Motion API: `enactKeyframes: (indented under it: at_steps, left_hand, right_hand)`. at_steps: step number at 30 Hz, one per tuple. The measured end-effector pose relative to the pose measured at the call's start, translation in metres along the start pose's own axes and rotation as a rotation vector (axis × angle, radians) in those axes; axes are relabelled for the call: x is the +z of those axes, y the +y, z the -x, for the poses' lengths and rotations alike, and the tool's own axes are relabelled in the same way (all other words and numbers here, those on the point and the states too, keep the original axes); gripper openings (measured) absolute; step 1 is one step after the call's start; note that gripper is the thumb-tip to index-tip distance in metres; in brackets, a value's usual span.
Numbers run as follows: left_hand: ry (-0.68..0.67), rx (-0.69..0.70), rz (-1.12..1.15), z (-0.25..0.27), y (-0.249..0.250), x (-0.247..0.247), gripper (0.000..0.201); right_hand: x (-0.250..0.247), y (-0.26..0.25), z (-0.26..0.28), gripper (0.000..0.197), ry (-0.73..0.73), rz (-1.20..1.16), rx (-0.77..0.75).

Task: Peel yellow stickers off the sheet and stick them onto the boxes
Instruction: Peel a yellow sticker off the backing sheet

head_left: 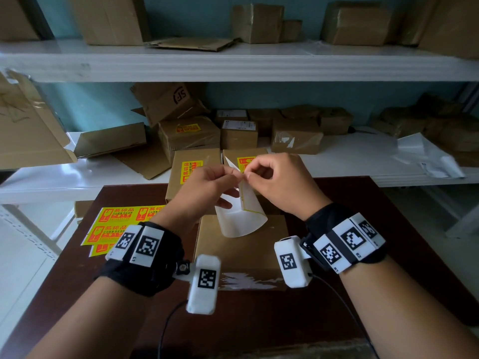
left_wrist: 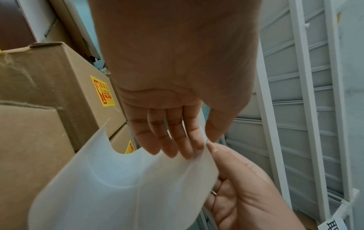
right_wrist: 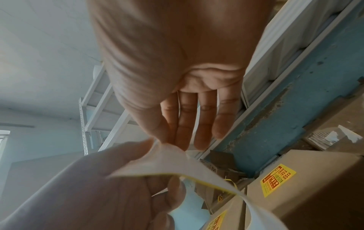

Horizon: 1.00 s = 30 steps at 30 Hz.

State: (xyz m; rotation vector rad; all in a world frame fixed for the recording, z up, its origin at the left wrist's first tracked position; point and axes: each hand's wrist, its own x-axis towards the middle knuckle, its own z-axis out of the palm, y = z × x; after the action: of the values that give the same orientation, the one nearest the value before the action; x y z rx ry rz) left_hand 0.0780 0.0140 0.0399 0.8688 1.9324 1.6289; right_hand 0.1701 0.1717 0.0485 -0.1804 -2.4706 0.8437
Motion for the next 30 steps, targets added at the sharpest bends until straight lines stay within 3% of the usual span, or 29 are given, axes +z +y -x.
enactKeyframes:
  at_steps: [24,30]
  left_hand:
    - [0.050,0.104,-0.139,-0.0020,-0.0046,0.0032,0.009]
    - [0.051,0.080,-0.081,-0.0020,-0.0047,0.0042,0.003]
  right_hand:
    - [0.0026,0.0026,-0.0009,0.011,-0.015,-0.018,0.036]
    - [0.0042,0.0031,-0.0010,0.010,-0.019,0.006,0.040]
